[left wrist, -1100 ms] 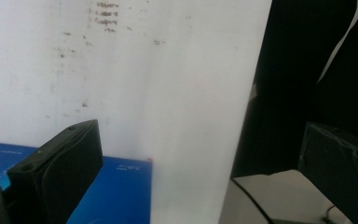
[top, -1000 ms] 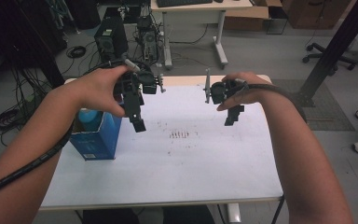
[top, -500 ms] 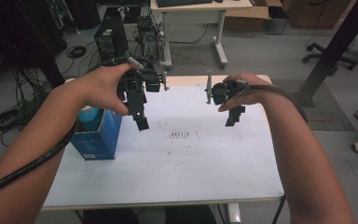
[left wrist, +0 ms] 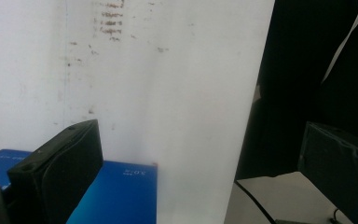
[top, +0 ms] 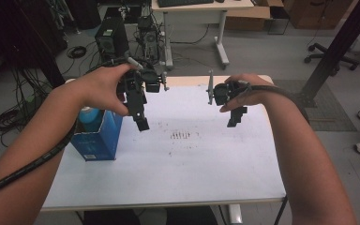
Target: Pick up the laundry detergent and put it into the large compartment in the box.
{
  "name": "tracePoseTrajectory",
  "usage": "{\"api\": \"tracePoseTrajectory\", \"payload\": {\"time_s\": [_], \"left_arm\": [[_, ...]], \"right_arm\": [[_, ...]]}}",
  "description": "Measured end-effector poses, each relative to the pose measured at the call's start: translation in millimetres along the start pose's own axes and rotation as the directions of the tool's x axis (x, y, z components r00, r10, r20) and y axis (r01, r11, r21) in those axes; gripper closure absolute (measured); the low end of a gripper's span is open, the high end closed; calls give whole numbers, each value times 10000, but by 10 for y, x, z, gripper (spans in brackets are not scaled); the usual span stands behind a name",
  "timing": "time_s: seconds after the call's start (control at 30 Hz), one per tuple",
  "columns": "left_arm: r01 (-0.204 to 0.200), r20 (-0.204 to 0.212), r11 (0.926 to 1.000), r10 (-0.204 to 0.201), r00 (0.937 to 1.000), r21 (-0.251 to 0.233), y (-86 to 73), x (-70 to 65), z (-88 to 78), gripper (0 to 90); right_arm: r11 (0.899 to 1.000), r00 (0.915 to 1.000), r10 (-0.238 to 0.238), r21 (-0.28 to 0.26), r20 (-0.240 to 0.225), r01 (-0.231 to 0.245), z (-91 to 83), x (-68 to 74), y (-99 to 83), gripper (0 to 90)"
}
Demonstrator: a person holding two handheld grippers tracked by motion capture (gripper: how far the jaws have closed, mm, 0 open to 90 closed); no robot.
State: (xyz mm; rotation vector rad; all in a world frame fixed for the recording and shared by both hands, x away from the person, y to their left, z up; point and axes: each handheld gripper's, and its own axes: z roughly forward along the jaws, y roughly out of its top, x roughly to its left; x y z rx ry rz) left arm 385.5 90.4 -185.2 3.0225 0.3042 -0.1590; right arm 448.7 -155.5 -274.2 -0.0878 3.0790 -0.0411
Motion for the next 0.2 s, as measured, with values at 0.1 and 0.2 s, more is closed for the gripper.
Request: {"api": "tracePoseTrajectory", "payload": {"time_s": [0.1,0.2], "left_arm": [[15,-14,10000,-15,10000,-11,-10,4,-1,2],[80,-16,10000,-80,10000,41,-21,1,-10,2]], "right_arm": [[10000,10000,4,-20,1,-4,4,-3,20,75],[10000,10000,-33,-22,8,33,5,-7,35,75]]}}
